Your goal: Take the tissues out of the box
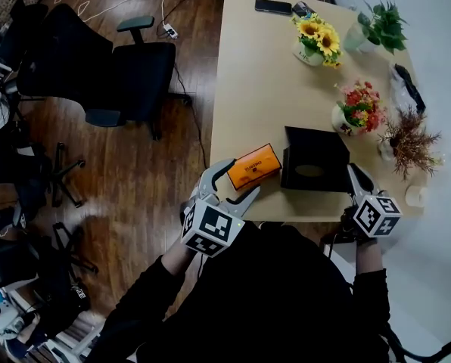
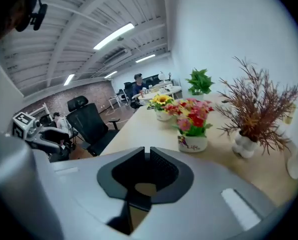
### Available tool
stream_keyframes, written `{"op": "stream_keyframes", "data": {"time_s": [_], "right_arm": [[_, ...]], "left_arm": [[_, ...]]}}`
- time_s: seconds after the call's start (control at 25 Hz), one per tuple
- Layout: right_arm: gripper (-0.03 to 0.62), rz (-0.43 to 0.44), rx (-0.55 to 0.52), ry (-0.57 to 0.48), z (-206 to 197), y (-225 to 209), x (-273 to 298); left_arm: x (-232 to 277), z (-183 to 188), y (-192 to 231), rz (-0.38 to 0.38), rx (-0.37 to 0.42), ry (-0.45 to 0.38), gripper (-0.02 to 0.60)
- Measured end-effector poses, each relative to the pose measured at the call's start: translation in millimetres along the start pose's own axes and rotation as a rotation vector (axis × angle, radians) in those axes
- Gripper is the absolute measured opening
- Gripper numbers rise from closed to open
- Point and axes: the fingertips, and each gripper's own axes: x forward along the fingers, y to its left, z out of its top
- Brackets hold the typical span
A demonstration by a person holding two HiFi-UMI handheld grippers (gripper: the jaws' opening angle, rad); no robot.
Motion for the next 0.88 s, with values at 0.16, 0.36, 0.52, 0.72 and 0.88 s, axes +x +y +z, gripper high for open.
{"op": "stream_keyframes", "data": {"time_s": [0.16,0.36,0.52,0.72,0.88], "right_arm": [[0.035,0.122,-0.089,-0.038,22.6,60.9,2.2],[0.023,0.249,-0.182,-0.056,32.6,117.5,0.6],[0.017,0.326,-0.254,-0.056,35.3,148.8,-4.6],[0.014,0.392,-0.288,-0.059,31.6,169.3,-8.8],[0.011,0.411,-0.301,-0.079,30.8,171.9,-13.1]], "left_arm": [[-4.8,2.6,5.0,0.028,-0.004,-0.017,0.239],[-9.0,6.2,6.4,0.043,-0.011,-0.030,0.167],[-13.2,12.3,1.6,0.021,-0.082,-0.060,0.145],[-13.9,21.6,-4.6,0.000,-0.132,-0.096,0.126],[-13.2,25.0,-12.7,-0.021,-0.132,-0.102,0.123]]}}
